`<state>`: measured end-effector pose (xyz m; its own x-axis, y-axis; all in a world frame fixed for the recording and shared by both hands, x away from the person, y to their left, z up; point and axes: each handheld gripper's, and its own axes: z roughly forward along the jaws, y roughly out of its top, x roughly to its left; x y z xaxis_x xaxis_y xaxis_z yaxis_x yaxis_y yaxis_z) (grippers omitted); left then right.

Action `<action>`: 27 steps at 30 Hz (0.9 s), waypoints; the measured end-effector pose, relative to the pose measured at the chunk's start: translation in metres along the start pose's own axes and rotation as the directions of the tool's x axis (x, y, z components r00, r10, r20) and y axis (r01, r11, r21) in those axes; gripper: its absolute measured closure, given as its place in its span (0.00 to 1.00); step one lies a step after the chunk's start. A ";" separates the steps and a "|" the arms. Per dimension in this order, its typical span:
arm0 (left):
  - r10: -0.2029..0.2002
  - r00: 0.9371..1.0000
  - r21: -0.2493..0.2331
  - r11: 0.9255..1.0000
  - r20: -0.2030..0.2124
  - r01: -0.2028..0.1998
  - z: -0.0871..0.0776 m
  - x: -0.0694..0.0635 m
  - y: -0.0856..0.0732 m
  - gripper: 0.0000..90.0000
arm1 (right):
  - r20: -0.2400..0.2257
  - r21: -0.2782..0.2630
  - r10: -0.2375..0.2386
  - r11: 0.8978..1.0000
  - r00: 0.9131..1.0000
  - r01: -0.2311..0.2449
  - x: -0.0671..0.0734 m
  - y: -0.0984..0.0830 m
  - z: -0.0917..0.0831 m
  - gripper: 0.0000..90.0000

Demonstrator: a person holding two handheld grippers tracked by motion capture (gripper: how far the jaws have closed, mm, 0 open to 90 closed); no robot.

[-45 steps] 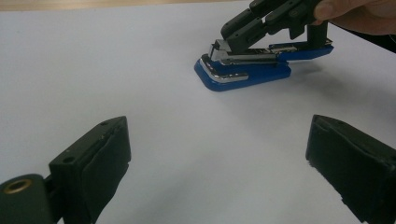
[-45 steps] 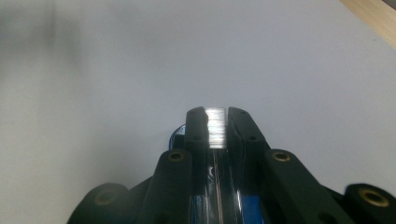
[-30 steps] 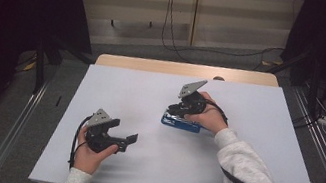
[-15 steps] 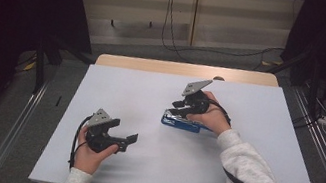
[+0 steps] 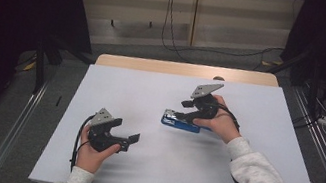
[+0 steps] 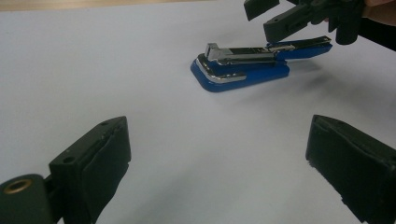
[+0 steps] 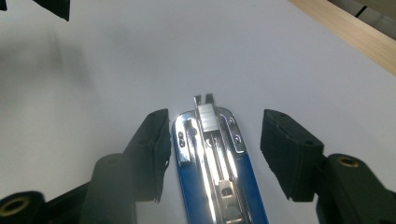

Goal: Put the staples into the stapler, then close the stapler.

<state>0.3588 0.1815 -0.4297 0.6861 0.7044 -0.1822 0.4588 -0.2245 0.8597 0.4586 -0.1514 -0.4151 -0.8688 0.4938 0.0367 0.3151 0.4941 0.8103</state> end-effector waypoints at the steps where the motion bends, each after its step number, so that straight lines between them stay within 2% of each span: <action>1: 0.004 1.000 0.002 1.000 -0.001 -0.004 0.000 0.000 0.000 0.07 | 0.004 -0.004 0.006 1.000 1.000 -0.006 0.000 -0.001 -0.002 0.43; 13: 0.005 1.000 0.002 1.000 0.008 -0.005 0.006 -0.002 0.003 0.08 | 0.095 -0.032 0.075 0.997 0.993 -0.072 0.007 -0.022 -0.034 0.23; 17: 0.012 1.000 0.001 1.000 0.009 -0.012 0.008 -0.001 0.004 0.08 | 0.113 -0.040 0.097 0.995 0.989 -0.093 0.010 -0.031 -0.047 0.21; 21: 0.000 1.000 -0.005 1.000 0.017 0.000 0.012 -0.001 0.006 0.08 | 0.148 -0.031 0.092 0.996 0.985 -0.088 0.014 -0.040 -0.057 0.20; 22: 0.009 1.000 -0.001 1.000 0.015 -0.009 0.013 0.000 0.006 0.08 | 0.150 -0.030 0.095 0.995 0.984 -0.091 0.015 -0.043 -0.059 0.19; 24: -0.002 1.000 -0.005 1.000 0.018 0.002 0.015 -0.001 0.006 0.08 | 0.164 -0.021 0.092 0.996 0.982 -0.090 0.017 -0.048 -0.063 0.19; 27: 0.003 1.000 0.007 1.000 0.016 -0.003 0.017 0.000 0.008 0.09 | 0.180 -0.018 0.101 0.995 0.978 -0.100 0.021 -0.057 -0.069 0.19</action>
<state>0.3719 0.1679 -0.4314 0.6967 0.6925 -0.1873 0.4604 -0.2315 0.8570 0.3964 -0.2189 -0.4198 -0.7494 0.6620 0.0127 0.3931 0.4294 0.8131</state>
